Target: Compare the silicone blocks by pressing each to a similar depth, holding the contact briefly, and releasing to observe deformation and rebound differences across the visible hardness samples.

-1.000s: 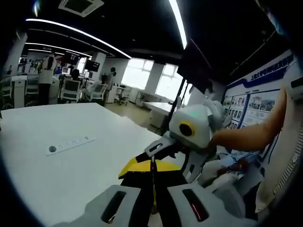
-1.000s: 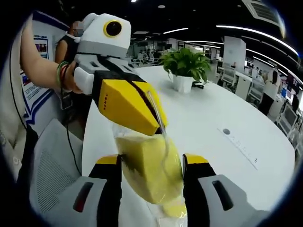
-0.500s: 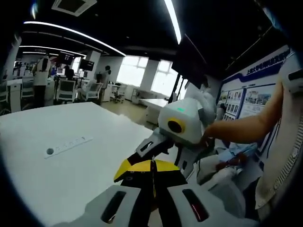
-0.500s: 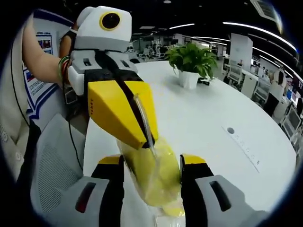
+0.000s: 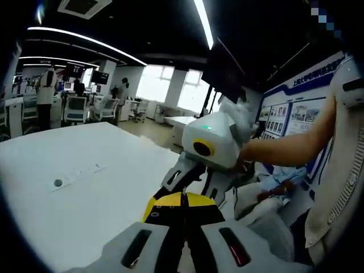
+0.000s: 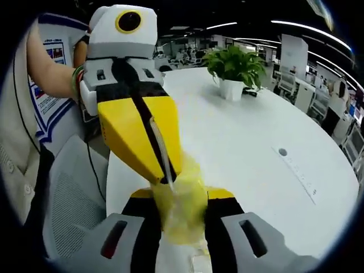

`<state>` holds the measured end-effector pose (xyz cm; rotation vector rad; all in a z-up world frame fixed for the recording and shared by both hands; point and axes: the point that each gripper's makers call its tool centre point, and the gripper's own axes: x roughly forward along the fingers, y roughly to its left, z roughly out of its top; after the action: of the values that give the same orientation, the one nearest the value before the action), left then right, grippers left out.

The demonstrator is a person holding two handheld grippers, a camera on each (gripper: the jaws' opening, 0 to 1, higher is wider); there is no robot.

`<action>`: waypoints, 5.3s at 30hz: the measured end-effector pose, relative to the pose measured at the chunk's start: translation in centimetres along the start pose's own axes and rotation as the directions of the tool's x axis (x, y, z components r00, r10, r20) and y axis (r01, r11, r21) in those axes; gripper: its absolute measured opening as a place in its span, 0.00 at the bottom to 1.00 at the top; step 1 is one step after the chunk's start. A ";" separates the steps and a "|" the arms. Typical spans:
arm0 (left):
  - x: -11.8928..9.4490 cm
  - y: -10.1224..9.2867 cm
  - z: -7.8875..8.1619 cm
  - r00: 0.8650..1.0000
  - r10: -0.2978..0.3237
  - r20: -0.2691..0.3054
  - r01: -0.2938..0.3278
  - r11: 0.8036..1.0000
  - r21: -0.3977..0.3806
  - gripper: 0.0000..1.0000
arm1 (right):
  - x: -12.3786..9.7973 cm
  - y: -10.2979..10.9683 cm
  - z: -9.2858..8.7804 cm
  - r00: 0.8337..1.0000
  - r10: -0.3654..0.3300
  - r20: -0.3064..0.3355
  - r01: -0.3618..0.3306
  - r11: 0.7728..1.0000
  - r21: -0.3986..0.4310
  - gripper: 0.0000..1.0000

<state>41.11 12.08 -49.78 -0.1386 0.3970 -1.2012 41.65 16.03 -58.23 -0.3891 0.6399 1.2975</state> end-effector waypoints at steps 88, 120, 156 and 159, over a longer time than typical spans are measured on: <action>-0.3 0.0 -0.5 1.000 0.023 -0.006 -0.023 1.000 -0.016 0.00 | -0.1 0.6 -0.9 0.998 0.010 -0.058 -0.014 0.997 -0.080 0.20; -1.1 1.4 -1.5 0.997 0.078 0.021 -0.075 0.991 -0.115 0.00 | -1.1 0.5 0.5 0.997 -0.058 0.041 0.061 0.996 -0.070 0.50; -1.9 6.6 -6.1 0.968 0.249 0.017 -0.233 0.927 -0.295 0.00 | -6.4 1.3 -3.2 0.941 -0.289 0.175 0.260 0.950 0.171 0.59; -1.9 7.1 -6.6 0.965 0.263 0.012 -0.246 0.919 -0.307 0.00 | -6.8 1.5 -3.4 0.934 -0.305 0.183 0.271 0.943 0.191 0.58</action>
<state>44.32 17.11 -57.68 -0.3734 0.5354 -0.8715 38.50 9.17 -56.41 -0.1982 0.4841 0.9803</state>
